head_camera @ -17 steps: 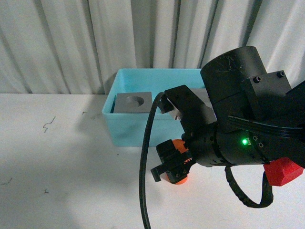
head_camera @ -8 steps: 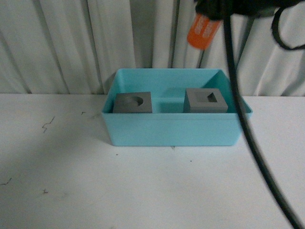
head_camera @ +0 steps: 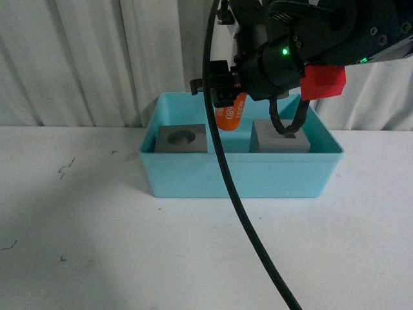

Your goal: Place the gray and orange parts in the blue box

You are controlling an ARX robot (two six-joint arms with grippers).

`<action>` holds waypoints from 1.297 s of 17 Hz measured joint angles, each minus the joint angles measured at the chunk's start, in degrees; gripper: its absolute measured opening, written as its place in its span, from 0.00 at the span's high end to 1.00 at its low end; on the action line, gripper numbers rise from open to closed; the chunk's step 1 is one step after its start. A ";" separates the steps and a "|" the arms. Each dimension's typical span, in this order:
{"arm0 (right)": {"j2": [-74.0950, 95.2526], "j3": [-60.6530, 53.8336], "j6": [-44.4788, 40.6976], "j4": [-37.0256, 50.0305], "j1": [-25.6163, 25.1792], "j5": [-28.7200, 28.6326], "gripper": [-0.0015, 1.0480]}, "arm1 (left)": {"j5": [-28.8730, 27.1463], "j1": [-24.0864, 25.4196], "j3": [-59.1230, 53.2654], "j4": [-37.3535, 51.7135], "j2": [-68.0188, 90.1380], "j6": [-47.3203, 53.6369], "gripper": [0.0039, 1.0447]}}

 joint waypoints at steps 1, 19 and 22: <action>0.11 0.00 0.42 0.04 0.02 0.09 0.55 | 0.00 0.00 0.00 0.00 0.00 0.00 0.06; 8.55 2.58 5.53 -2.03 0.42 6.36 0.37 | 0.00 0.00 0.00 0.00 0.00 0.00 0.06; 7.80 1.79 6.91 1.49 0.35 5.90 0.04 | 0.00 0.00 0.00 0.02 0.00 0.00 0.06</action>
